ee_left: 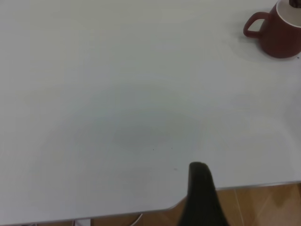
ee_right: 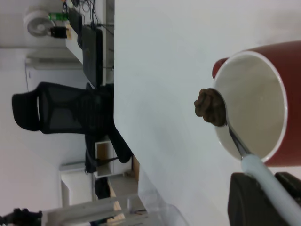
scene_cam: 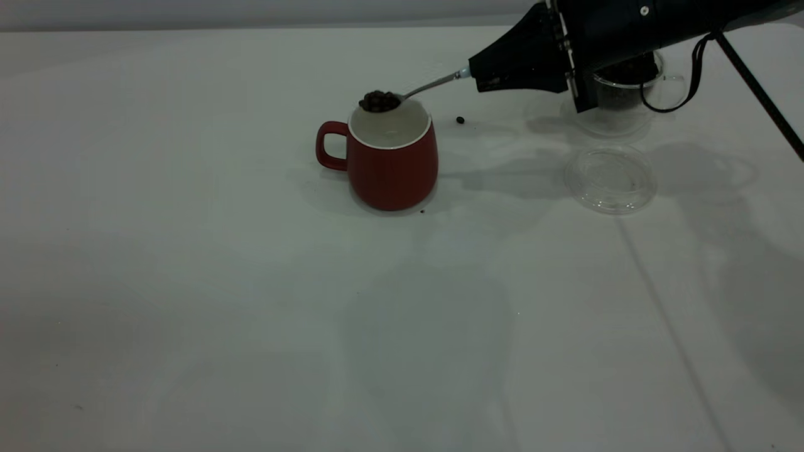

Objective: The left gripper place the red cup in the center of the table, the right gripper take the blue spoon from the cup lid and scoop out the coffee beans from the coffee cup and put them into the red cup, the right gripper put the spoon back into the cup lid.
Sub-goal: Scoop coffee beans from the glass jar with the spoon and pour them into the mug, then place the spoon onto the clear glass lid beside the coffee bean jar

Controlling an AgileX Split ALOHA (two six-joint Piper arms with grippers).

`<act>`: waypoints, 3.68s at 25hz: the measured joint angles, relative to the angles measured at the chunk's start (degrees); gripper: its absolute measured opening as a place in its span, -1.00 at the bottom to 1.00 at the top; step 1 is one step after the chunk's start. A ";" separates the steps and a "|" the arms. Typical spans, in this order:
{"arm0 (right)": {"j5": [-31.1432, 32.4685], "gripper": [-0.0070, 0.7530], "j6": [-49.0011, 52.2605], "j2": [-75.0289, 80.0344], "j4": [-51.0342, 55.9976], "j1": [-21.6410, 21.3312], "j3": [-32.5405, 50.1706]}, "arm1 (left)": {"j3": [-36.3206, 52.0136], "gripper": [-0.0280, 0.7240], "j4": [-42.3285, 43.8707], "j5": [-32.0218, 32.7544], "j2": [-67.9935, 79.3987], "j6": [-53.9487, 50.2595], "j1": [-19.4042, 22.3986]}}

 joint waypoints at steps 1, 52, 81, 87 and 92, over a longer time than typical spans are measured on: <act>0.00 -0.72 -0.84 0.07 0.00 0.07 0.00 | 0.00 0.64 0.00 0.00 0.00 0.00 0.00; -6.05 -0.72 -23.71 -19.12 -13.84 -0.03 0.00 | 0.00 0.64 0.00 0.02 0.00 0.00 0.00; -18.52 -0.72 -32.58 -20.28 19.18 -24.30 42.60 | 0.00 0.64 0.00 0.02 0.00 0.00 0.00; -16.51 -0.72 -33.72 -11.03 21.04 -24.30 39.29 | 0.00 0.64 0.00 0.02 0.00 0.00 0.00; -15.37 -0.72 -33.83 -6.44 21.31 -24.30 37.15 | 0.00 0.64 0.00 0.02 0.00 0.00 0.00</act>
